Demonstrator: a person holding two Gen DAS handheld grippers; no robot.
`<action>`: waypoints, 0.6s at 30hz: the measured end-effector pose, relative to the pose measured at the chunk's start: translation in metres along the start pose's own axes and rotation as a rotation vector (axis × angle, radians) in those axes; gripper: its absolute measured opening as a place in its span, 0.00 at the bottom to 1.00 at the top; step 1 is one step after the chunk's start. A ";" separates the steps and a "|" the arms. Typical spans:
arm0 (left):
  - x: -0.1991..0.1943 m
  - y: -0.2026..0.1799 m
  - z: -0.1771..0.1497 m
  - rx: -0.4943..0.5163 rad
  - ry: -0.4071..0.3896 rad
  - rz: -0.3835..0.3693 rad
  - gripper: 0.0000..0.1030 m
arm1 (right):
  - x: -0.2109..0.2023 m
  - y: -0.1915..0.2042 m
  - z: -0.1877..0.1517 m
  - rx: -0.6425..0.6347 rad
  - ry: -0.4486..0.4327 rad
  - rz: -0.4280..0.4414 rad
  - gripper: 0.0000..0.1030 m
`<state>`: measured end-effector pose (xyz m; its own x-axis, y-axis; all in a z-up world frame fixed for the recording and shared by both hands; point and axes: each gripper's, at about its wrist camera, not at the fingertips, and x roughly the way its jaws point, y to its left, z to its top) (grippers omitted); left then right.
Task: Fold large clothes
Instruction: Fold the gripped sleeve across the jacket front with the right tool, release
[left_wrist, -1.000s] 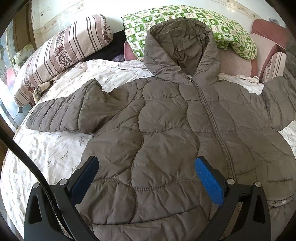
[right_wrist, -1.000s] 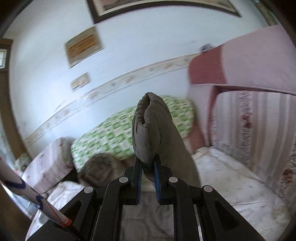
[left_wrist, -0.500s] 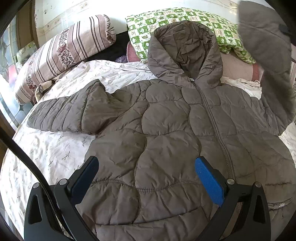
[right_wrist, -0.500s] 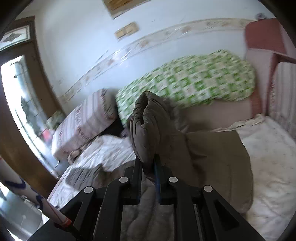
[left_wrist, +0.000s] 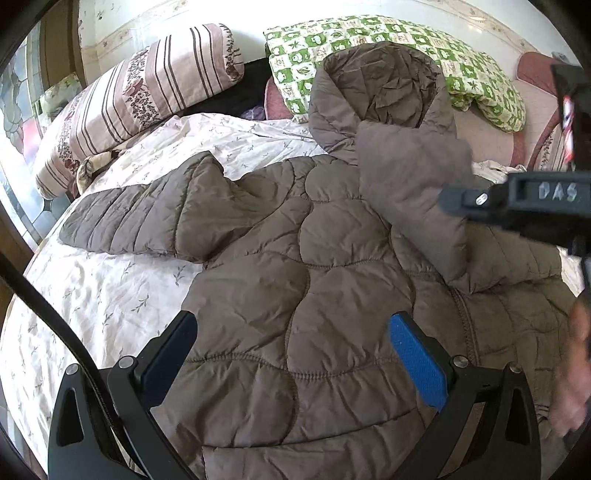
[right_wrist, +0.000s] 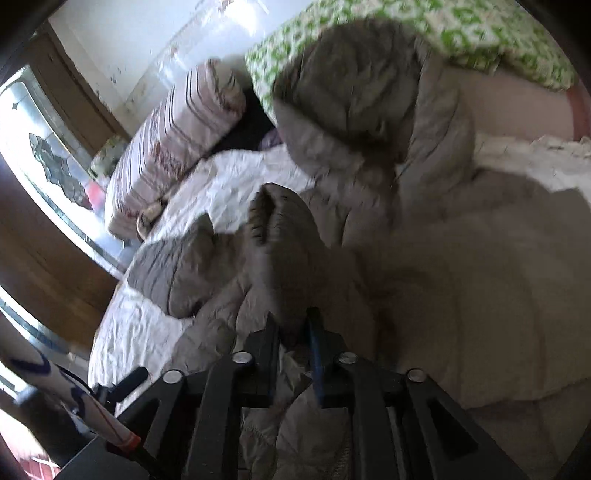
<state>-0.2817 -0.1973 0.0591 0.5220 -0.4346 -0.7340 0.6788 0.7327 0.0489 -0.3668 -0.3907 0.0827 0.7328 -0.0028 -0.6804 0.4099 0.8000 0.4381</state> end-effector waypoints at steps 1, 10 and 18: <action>0.000 0.001 0.000 -0.001 0.000 -0.001 1.00 | 0.004 0.000 -0.002 0.005 0.015 0.008 0.50; 0.001 0.005 0.002 -0.014 -0.008 0.011 1.00 | -0.046 -0.010 0.012 0.024 -0.089 0.092 0.79; 0.014 0.013 0.011 -0.053 -0.007 0.032 1.00 | -0.072 -0.111 0.025 0.205 -0.128 -0.450 0.79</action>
<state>-0.2601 -0.1999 0.0563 0.5466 -0.4137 -0.7281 0.6336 0.7728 0.0365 -0.4509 -0.4943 0.0978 0.5147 -0.4038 -0.7563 0.7889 0.5685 0.2334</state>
